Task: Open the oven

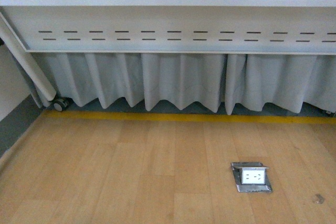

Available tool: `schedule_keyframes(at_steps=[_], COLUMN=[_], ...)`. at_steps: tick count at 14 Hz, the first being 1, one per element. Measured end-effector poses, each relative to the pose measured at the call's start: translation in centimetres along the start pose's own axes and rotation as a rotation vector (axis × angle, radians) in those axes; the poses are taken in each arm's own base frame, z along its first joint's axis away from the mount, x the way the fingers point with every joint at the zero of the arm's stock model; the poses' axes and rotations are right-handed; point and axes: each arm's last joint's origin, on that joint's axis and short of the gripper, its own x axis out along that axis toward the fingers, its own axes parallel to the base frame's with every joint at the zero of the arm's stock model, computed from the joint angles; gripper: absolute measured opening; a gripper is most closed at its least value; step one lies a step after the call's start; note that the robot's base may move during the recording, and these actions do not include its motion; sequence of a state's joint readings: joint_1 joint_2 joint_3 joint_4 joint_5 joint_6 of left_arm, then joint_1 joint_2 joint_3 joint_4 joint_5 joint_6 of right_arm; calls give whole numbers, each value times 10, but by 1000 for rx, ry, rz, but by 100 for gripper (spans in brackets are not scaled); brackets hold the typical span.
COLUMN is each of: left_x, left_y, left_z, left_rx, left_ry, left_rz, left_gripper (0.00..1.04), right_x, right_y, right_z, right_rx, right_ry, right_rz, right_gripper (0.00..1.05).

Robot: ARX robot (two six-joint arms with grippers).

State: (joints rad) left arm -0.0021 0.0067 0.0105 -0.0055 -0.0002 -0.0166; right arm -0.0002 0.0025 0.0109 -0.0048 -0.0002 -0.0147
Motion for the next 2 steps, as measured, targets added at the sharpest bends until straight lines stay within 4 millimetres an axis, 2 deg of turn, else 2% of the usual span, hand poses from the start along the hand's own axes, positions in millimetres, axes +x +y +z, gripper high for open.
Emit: schedule_keyframes(at_steps=[2], left_x=[0], left_y=[0], left_z=[0], left_rx=[0], left_ry=[0], left_rz=[0], left_gripper=[98], right_x=[0], right_y=[0], right_z=[0], right_rx=[0], right_ry=[0], right_rz=[0], right_gripper=[98])
